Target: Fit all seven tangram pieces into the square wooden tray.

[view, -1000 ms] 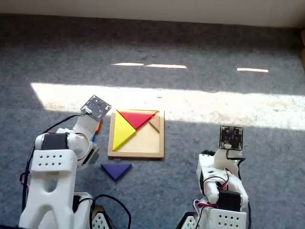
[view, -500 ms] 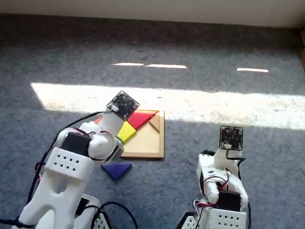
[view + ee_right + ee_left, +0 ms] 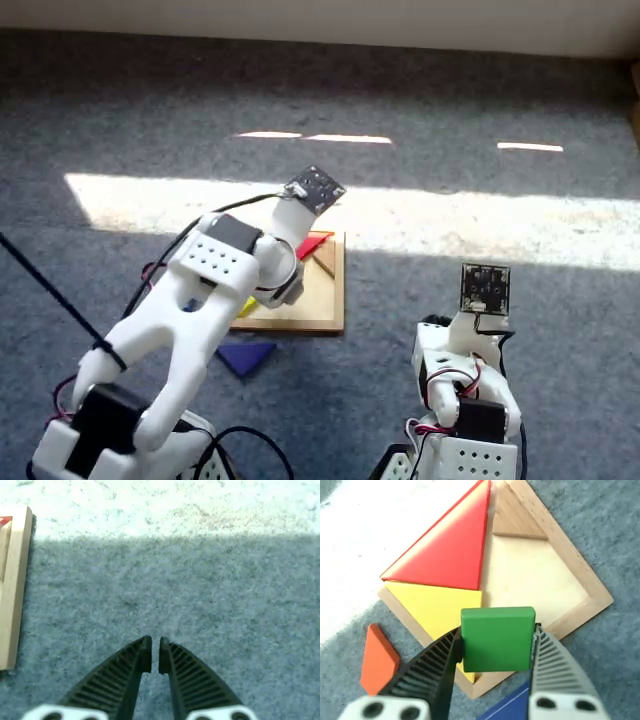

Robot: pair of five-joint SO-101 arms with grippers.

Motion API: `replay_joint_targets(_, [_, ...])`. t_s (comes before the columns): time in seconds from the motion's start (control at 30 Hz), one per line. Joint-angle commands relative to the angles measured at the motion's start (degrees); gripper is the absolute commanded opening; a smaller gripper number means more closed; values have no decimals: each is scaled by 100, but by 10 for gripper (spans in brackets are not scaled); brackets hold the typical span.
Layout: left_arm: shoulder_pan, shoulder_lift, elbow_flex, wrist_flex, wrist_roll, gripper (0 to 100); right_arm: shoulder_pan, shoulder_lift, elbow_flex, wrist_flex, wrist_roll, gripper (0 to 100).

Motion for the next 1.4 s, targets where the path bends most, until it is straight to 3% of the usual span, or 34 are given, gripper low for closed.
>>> replay_joint_targets(0.0, [330,848,-822,-264,97,85,-13,-40,813,13,-18,41])
replay_joint_targets(0.23, [400,1736,-1525,-255,97,88,-13,-40,813,13,-9,41])
replay_joint_targets(0.53, [400,1921,-1815,-255,70,90,-13,-40,813,4,-9,41])
replay_joint_targets(0.73, [365,1930,-1771,-246,97,233,-13,-40,813,4,-9,41])
replay_joint_targets(1.37, [251,1930,-1763,-220,70,231,-13,-40,813,4,-9,41])
